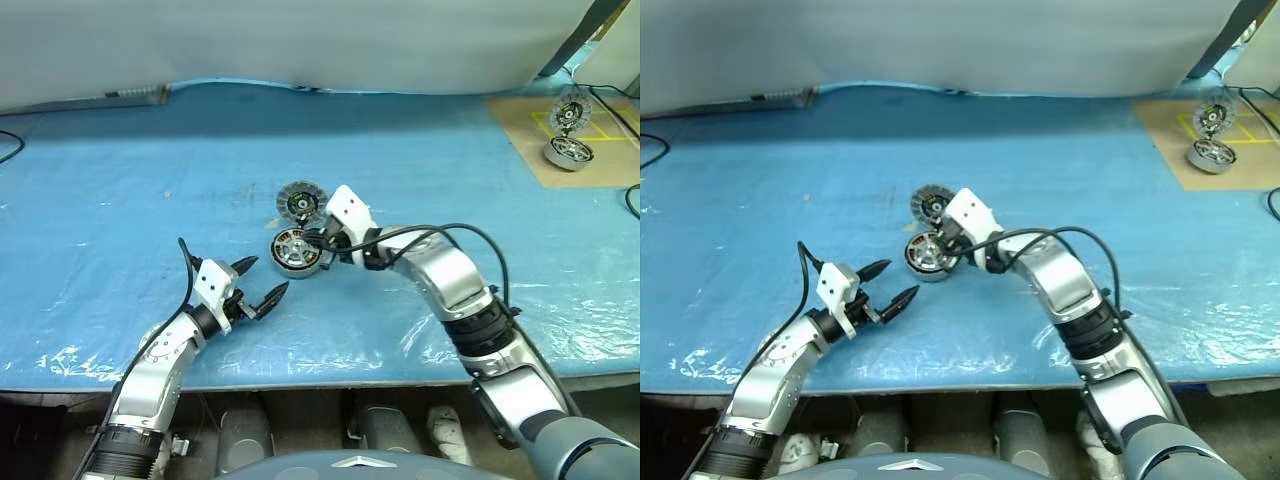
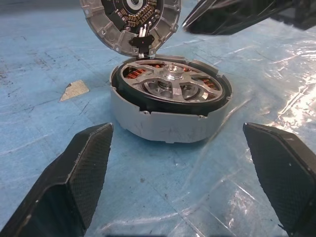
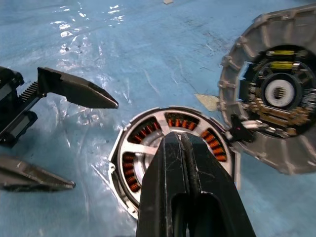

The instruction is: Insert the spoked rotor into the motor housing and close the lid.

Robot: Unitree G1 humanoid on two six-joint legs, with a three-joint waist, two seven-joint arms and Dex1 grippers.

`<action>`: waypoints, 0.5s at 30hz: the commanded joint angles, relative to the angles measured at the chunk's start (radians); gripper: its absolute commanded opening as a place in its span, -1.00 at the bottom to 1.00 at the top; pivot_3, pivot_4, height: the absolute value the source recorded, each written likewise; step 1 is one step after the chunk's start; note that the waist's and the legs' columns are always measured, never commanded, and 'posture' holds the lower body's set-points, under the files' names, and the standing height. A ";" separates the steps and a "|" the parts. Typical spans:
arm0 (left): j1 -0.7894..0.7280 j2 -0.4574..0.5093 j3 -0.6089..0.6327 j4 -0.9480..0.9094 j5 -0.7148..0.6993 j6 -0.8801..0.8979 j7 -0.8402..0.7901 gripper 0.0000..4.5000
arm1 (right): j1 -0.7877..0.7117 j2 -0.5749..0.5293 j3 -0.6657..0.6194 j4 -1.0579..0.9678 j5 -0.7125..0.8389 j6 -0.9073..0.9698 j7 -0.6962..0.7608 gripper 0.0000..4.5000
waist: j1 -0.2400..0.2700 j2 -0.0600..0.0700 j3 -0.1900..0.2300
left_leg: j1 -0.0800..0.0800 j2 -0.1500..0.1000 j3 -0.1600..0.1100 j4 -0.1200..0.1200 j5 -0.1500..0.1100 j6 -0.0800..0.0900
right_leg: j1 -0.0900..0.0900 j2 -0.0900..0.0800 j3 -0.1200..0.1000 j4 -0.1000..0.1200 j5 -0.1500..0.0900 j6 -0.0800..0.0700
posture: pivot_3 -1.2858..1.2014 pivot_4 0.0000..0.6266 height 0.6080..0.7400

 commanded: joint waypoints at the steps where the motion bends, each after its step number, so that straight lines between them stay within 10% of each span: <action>1: 0.009 0.010 0.014 -0.041 -0.002 -0.014 -0.001 1.00 | -0.031 0.048 0.006 0.027 -0.021 -0.047 -0.033 -0.99 | 0.001 0.000 0.000 | 0.000 0.000 0.000 0.000 0.000 0.000 | 0.000 0.000 0.000 0.000 0.000 0.000 | 0.03 -0.52 1.00; 15: 0.016 0.014 0.016 -0.048 -0.004 -0.013 0.007 1.00 | -0.026 0.119 0.045 0.165 -0.084 -0.127 -0.059 -0.99 | 0.001 0.000 0.000 | 0.000 0.000 0.000 0.000 0.000 0.000 | 0.000 0.000 0.000 0.000 0.000 0.000 | 0.03 -0.52 1.00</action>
